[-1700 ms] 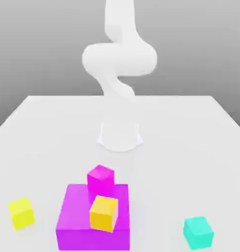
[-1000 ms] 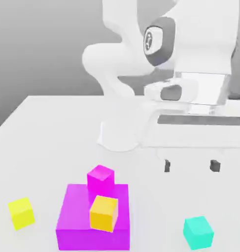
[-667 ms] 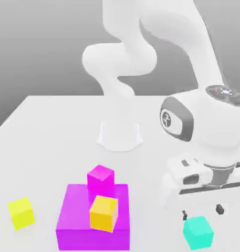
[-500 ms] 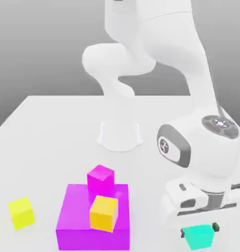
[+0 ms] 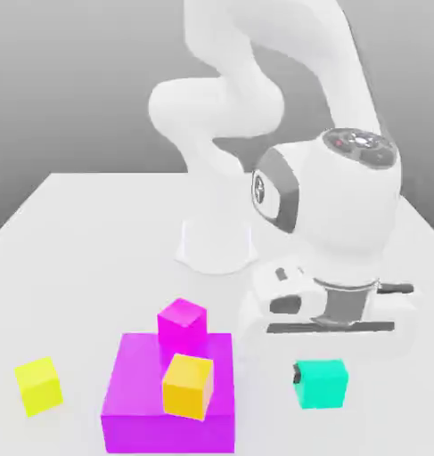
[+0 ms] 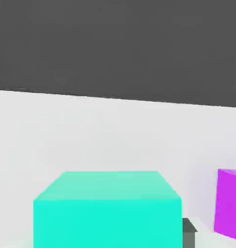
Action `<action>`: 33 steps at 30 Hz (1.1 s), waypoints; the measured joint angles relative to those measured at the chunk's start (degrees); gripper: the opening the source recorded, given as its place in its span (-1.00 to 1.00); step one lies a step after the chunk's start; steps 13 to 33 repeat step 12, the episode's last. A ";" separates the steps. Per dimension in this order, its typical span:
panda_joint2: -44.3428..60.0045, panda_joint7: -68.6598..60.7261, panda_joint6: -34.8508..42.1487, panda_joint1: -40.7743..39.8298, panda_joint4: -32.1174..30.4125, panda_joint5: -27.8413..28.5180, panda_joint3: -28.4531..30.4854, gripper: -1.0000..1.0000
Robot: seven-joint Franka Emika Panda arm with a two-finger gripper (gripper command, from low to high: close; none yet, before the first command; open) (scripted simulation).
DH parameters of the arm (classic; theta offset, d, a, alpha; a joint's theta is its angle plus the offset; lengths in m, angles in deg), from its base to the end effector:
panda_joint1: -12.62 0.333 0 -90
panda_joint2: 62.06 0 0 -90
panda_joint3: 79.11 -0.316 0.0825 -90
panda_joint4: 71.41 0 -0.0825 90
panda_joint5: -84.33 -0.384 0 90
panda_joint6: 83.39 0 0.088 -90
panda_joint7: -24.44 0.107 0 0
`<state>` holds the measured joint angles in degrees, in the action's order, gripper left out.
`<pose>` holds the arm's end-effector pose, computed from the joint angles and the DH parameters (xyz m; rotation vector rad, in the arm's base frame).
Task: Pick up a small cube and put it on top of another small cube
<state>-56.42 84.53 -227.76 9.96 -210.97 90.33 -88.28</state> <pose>0.4832 0.0568 0.2635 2.8215 -1.2774 0.0218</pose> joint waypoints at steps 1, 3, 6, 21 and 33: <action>-2.04 -0.98 1.59 -2.35 -0.30 -1.25 1.03 -1.00; -6.17 -3.18 4.73 -5.65 -0.92 -4.10 2.81 -1.00; -6.32 -4.71 3.40 -7.80 -2.11 -6.05 3.51 -1.00; -1.95 -4.32 -2.17 -7.68 -3.32 -5.45 3.14 1.00; -1.95 -4.32 -2.17 -7.68 -3.32 -5.45 3.14 1.00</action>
